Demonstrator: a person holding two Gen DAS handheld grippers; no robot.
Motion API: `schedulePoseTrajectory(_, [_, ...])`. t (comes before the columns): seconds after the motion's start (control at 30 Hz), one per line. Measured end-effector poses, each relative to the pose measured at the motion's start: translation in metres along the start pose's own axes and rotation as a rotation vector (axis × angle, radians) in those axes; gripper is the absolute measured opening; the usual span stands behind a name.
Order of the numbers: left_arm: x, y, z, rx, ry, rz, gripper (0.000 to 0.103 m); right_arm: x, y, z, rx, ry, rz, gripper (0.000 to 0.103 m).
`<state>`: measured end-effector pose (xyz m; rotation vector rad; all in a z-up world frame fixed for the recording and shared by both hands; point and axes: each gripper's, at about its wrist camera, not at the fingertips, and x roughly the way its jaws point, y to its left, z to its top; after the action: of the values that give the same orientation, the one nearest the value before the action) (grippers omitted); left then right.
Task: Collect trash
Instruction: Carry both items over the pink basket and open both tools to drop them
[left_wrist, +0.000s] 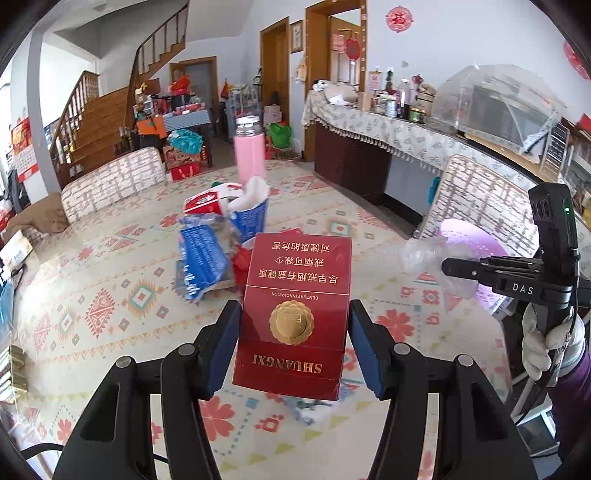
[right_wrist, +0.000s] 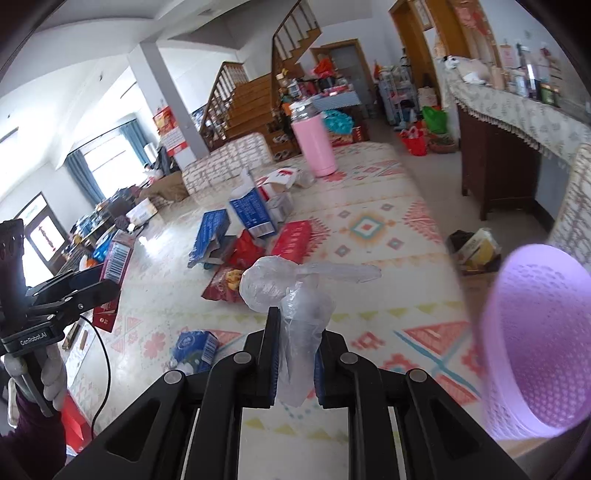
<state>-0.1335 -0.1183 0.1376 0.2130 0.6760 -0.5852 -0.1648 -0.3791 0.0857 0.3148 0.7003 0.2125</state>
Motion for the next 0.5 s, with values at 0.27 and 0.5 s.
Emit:
schedulePoseTrajectory(0.27, [0.008, -0.05, 0.017, 0.057, -0.008, -0.072, 0.058, -0.043, -0.043, -0.015, 0.075, -0.048, -0.078, 0.016])
schedulePoseTrajectory(0.5, [0.039, -0.1, 0.043, 0.074, 0.017, -0.159, 0.058, -0.079, -0.096, -0.027, 0.164, -0.091, -0.147, 0.016])
